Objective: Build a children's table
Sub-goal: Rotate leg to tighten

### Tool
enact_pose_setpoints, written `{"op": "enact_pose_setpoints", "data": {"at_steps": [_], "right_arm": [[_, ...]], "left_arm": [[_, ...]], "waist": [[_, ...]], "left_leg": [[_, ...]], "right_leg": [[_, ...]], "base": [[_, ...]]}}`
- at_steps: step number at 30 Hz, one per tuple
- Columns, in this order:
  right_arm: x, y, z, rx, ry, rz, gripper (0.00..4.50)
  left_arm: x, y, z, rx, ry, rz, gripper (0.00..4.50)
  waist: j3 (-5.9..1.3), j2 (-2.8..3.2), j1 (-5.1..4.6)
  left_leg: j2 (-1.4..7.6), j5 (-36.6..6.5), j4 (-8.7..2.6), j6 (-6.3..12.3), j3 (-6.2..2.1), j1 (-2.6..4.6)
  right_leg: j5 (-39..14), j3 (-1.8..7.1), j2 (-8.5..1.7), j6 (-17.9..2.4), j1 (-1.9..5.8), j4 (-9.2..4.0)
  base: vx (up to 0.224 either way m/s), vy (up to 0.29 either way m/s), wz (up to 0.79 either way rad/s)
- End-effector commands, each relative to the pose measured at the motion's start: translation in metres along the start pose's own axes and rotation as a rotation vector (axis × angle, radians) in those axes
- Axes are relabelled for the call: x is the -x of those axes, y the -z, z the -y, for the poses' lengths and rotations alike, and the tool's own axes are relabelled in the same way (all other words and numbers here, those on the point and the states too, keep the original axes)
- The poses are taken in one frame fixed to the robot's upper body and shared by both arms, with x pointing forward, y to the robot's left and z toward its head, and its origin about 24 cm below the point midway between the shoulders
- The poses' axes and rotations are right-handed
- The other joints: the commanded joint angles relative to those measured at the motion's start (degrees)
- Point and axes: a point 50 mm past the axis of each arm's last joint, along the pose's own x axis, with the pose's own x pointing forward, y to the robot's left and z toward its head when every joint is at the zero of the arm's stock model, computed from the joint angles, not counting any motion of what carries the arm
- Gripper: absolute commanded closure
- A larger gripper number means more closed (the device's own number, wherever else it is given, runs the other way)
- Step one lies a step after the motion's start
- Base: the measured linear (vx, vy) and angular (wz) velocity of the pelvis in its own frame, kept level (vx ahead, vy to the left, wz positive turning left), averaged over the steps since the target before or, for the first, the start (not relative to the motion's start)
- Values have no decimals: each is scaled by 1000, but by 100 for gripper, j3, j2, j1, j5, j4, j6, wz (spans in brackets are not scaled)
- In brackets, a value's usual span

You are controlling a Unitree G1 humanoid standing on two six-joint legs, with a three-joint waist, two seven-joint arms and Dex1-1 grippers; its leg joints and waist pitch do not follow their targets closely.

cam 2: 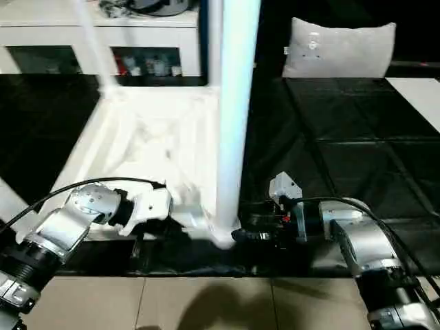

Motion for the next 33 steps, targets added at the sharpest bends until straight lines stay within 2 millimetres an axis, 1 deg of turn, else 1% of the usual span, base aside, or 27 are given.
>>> {"op": "enact_pose_setpoints", "data": {"at_steps": [1,2,3,4,6,9,11,14,15,17,18,19,21,22,24,25,27,28,29,30,31,32,33], "right_arm": [[-2,-7,-2,23,-43,13,126],[-5,-7,-2,27,-64,14,136],[-5,-7,-2,27,-64,14,147],[-6,-8,-2,31,-73,16,147],[-9,-8,-3,31,-92,24,172],[-12,-8,-3,30,-121,31,193],[-15,-8,-4,31,-136,36,214],[-18,-7,-6,17,-159,42,226],[-19,-7,-7,9,-170,43,239],[-19,-6,-7,4,-177,41,245],[-19,-5,-8,-2,-179,44,245],[-19,-4,-9,-7,-181,47,247],[-20,-3,-10,-17,-182,58,250],[-21,-3,-11,-24,-172,70,250],[-25,-3,-9,-43,-108,96,251],[-28,-3,-8,-51,-70,102,251],[-36,-3,0,-68,56,107,251],[-40,-4,4,-79,116,110,251],[-42,-4,7,-88,159,115,251],[-44,-4,9,-94,183,118,252],[-49,-5,13,-107,253,123,252],[-58,-6,18,-127,338,132,253],[-60,-6,18,-133,353,135,254]], "left_arm": [[-10,-7,8,-83,134,-29,450],[-10,-8,9,-97,153,-30,450],[-10,-8,9,-97,153,-30,450],[-10,-9,9,-101,161,-29,450],[-11,-11,8,-111,171,-25,450],[-11,-13,7,-117,179,-22,450],[-12,-13,8,-120,185,-21,450],[-12,-12,8,-117,191,-21,450],[-12,-11,9,-111,193,-23,450],[-11,-10,9,-106,192,-25,450],[-11,-9,10,-98,189,-22,450],[-11,-9,10,-86,183,-17,450],[-11,-9,10,-62,164,-3,450],[-12,-10,9,-40,140,7,450],[-14,-11,5,10,75,25,450],[-16,-12,3,29,51,34,450],[-20,-15,0,85,-8,55,450],[-23,-17,-1,105,-32,64,450],[-25,-18,-2,121,-49,71,450],[-26,-18,-3,130,-59,74,450],[-30,-21,-6,158,-101,85,450],[-36,-26,-11,198,-163,99,450],[-38,-27,-12,206,-177,101,450]], "waist": [[-374,-40,-25],[-374,-49,-22],[-373,-45,-20],[-375,-43,-22],[-377,-43,-27],[-380,-39,-26],[-377,-47,-28],[-375,-53,-29],[-374,-55,-30],[-376,-45,-27],[-374,-57,-34],[-373,-49,-31],[-374,-54,-32],[-376,-41,-29],[-366,-46,-51],[-361,-36,-46],[-338,-51,-93],[-313,-62,-115],[-298,-64,-164],[-292,-68,-209],[-287,-79,-291],[-281,-73,-376],[-277,-79,-426]], "left_leg": [[527,56,-387,497,-194,-47],[529,70,-391,485,-198,-50],[525,70,-390,476,-198,-53],[523,56,-392,451,-194,-50],[519,38,-389,426,-192,-56],[518,53,-390,425,-196,-59],[511,52,-390,415,-194,-61],[490,37,-390,399,-187,-69],[489,32,-392,397,-186,-65],[497,40,-393,402,-191,-61],[511,35,-394,398,-197,-59],[501,14,-392,388,-192,-57],[494,10,-394,379,-184,-58],[492,26,-393,378,-186,-62],[517,39,-402,354,-196,-61],[500,0,-402,344,-193,-54],[462,-157,-414,254,-178,-50],[411,-284,-419,180,-164,-38],[367,-403,-416,126,-157,-32],[361,-454,-413,110,-158,-41],[365,-564,-409,92,-173,-41],[360,-635,-401,73,-193,-50],[360,-671,-400,59,-208,-73]], "right_leg": [[-1255,602,-641,-31,358,-388],[-1261,597,-642,-27,361,-382],[-1283,598,-643,-21,363,-390],[-1317,596,-646,-10,364,-395],[-1332,595,-645,2,366,-398],[-1314,593,-638,17,371,-395],[-1331,590,-635,48,370,-401],[-1429,582,-626,130,376,-418],[-1445,579,-622,144,374,-422],[-1455,575,-621,160,370,-423],[-1442,576,-620,162,365,-421],[-1466,578,-627,162,367,-430],[-1488,578,-624,168,371,-433],[-1470,577,-622,167,372,-426],[-1450,582,-629,144,369,-430],[-1522,572,-632,146,364,-450],[-1838,548,-612,237,366,-506],[-2163,510,-597,363,364,-584],[-2449,464,-580,509,365,-647],[-2536,446,-573,578,374,-666],[-2679,404,-557,694,379,-708],[-2704,374,-547,745,376,-735],[-2725,348,-541,787,398,-743]], "base": [[0,0,0],[0,0,0],[0,0,0],[0,0,0],[0,0,0],[0,0,0],[0,0,0],[0,0,0],[0,0,0],[0,0,0],[0,0,0],[0,0,0],[0,0,0],[0,0,0],[0,0,0],[0,0,0],[0,0,0],[0,0,0],[0,0,0],[0,0,0],[0,0,0],[0,0,0],[0,0,0]]}}
